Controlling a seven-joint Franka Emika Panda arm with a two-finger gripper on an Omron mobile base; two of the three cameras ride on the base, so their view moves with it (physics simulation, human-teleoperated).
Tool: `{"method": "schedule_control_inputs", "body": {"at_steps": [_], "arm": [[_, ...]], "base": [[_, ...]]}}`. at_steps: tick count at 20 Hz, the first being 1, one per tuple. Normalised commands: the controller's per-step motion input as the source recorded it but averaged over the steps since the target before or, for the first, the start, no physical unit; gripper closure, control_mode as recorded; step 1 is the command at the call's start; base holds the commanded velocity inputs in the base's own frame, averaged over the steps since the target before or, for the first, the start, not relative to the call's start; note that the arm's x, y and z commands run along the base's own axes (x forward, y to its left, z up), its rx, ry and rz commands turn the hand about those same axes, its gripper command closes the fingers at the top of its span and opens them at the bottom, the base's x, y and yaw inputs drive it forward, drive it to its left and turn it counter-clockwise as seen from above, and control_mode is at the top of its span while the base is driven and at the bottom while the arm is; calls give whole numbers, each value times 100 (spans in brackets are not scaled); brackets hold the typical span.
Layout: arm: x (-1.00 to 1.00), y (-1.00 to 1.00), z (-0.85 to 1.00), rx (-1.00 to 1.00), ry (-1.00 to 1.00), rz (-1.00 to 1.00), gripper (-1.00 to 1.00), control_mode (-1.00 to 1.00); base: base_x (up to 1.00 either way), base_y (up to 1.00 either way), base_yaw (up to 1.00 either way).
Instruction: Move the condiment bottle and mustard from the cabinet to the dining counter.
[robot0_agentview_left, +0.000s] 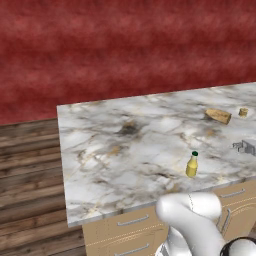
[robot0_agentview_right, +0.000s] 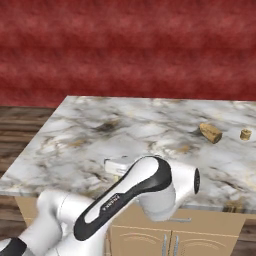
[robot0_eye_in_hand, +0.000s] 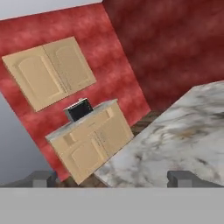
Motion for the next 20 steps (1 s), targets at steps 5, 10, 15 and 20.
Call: {"method": "schedule_control_inputs", "body": {"at_steps": [5,10,15,20], "arm": [[-73,36,80,-17,15,-27,-100,-100],[-59,56,58,-29,13,-24,-100,-100],[-51,68,28,-40,21,-23,-100,-100],[-41,69,8,-45,22,-25,-100,-100]], "base": [[0,0,0],[0,0,0],[0,0,0],[0,0,0]]}}
